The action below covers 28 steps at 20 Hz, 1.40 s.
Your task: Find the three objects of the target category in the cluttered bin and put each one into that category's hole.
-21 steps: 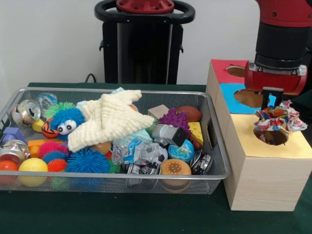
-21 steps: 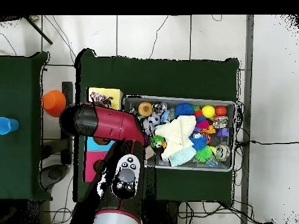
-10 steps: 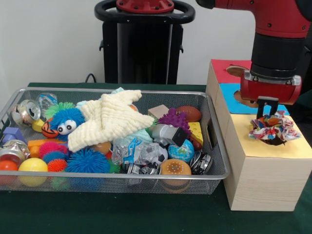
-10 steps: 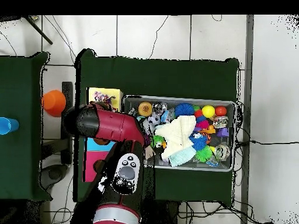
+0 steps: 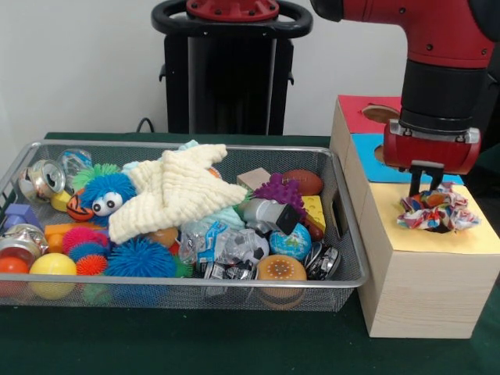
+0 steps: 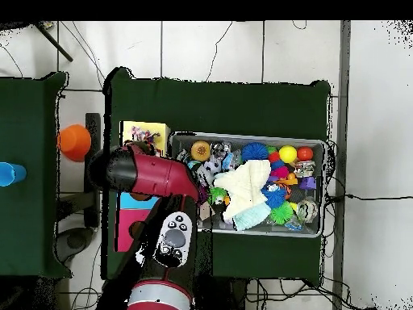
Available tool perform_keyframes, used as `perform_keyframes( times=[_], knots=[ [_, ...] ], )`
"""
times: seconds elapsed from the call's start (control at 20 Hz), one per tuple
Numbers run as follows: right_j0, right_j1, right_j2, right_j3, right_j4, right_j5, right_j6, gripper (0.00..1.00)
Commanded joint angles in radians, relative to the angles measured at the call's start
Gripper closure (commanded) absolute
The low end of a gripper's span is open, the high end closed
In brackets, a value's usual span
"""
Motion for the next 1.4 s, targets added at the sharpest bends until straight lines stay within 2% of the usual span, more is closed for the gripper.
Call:
perform_keyframes(
  times=[0.05, 0.65, 1.4],
  knots=[
    [-0.009, 0.058, 0.038, 0.078, -0.022, -0.056, 0.188, 1.0],
    [-0.009, 0.078, 0.065, 0.089, -0.013, -0.118, 0.195, 1.0],
    [-0.005, 0.08, 0.064, 0.09, -0.003, -0.117, 0.199, 1.0]
  ],
)
